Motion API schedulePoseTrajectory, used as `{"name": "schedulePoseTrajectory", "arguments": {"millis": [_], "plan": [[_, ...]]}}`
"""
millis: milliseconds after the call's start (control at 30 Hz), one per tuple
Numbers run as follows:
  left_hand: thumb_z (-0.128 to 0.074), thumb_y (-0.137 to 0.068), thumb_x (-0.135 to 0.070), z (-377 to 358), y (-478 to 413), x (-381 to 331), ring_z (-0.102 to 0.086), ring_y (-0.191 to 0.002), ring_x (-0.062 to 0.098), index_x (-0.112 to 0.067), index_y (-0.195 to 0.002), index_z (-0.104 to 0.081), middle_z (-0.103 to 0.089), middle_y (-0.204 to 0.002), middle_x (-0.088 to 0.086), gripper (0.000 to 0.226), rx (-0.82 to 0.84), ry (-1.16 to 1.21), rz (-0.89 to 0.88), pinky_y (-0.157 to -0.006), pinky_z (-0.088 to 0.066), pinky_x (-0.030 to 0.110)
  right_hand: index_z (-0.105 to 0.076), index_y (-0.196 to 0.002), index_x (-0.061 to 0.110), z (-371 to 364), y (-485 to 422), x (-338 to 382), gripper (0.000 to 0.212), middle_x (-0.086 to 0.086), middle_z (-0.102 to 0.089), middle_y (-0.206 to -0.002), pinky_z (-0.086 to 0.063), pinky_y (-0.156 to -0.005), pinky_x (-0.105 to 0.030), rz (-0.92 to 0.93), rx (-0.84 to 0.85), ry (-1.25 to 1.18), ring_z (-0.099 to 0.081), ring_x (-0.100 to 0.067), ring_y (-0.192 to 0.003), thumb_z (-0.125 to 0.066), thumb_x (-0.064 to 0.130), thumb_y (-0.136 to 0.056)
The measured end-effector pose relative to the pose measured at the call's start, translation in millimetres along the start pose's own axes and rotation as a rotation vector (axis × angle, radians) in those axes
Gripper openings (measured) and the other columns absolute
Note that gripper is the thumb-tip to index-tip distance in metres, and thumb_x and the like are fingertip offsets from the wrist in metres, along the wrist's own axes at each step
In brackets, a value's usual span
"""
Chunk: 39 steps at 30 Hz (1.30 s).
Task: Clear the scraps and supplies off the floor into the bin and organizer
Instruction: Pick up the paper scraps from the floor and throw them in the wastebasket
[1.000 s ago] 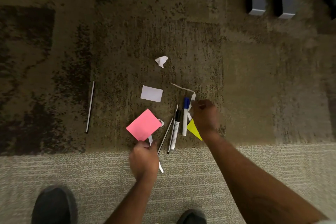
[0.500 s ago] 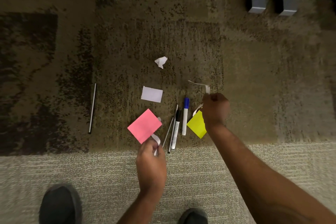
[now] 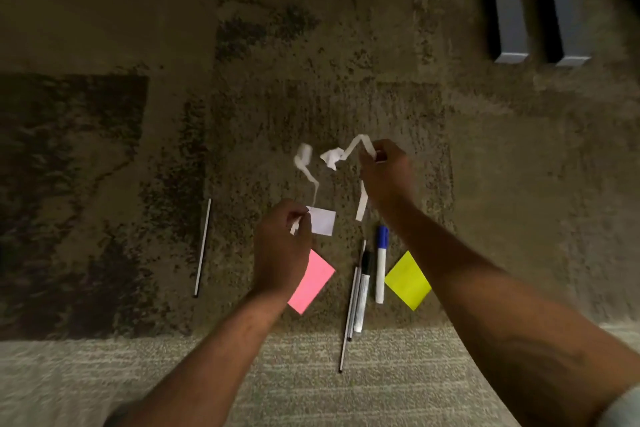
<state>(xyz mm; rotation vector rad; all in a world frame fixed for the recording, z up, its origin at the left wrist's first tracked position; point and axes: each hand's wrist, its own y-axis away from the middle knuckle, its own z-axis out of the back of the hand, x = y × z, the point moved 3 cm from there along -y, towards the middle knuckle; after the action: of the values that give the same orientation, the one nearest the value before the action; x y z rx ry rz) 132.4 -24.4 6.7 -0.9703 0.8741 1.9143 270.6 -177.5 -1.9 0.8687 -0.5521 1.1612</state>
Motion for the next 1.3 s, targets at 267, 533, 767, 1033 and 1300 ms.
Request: {"name": "schedulePoseTrajectory", "arguments": {"millis": [267, 533, 767, 1033, 1300], "plan": [[-0.077, -0.079, -0.015, -16.4, -42.4, 34.5, -0.058, -0.109, 0.020, -0.016, -0.079, -0.072, -0.067, -0.112, 0.002, 0.006, 0.255, -0.484, -0.190, -0.088, -0.048, 0.027, -0.052, -0.139, 0.019, -50.4, -25.7, -3.6, 0.057, -0.016, -0.054, -0.132, -0.057, -0.087, -0.040, 0.172, 0.265, 0.386, -0.066, -0.031, -0.104, -0.073, 0.026, -0.087], [-0.069, -0.079, -0.008, -38.6, -53.7, 32.3, -0.055, -0.094, 0.021, -0.013, -0.081, -0.070, -0.062, -0.101, 0.003, 0.005, 0.394, -0.627, -0.370, -0.075, -0.048, 0.032, -0.067, -0.118, 0.018, -67.3, -34.3, -6.5, 0.028, -0.011, -0.059, -0.119, -0.055, -0.080, -0.037, 0.284, 0.327, 0.628, -0.065, -0.029, -0.100, -0.064, 0.019, -0.091], [-0.068, -0.077, -0.005, -36.1, -46.8, 28.7, -0.053, -0.101, 0.023, -0.012, -0.074, -0.065, -0.061, -0.102, 0.004, 0.008, 0.394, -0.674, -0.326, -0.083, -0.044, 0.037, -0.071, -0.094, 0.015, -41.1, -28.8, -13.2, 0.010, -0.005, -0.074, -0.089, -0.056, -0.070, -0.034, 0.100, 0.234, 0.249, -0.072, -0.025, -0.085, -0.071, 0.021, -0.086], [-0.067, -0.085, -0.009, -35.5, -44.5, 28.0, -0.054, -0.106, 0.021, -0.012, -0.087, -0.071, -0.058, -0.110, 0.003, 0.005, 0.436, -0.702, -0.282, -0.086, -0.040, 0.028, -0.065, -0.080, 0.007, -5.2, -16.1, -38.9, 0.018, -0.015, -0.069, -0.074, -0.063, -0.063, -0.038, -0.350, 0.076, -0.475, -0.071, -0.025, -0.067, -0.082, 0.006, -0.077], [-0.074, -0.079, -0.003, -28.3, -37.7, 32.5, -0.066, -0.084, 0.022, -0.006, -0.077, -0.071, -0.073, -0.089, 0.010, 0.005, 0.347, -0.493, -0.133, -0.073, -0.053, 0.033, -0.058, -0.077, 0.004, 28.8, 10.4, -36.8, 0.020, -0.014, -0.059, -0.064, -0.055, -0.046, -0.023, -0.394, 0.032, -0.629, -0.063, -0.012, -0.043, -0.077, 0.002, -0.082]]}}
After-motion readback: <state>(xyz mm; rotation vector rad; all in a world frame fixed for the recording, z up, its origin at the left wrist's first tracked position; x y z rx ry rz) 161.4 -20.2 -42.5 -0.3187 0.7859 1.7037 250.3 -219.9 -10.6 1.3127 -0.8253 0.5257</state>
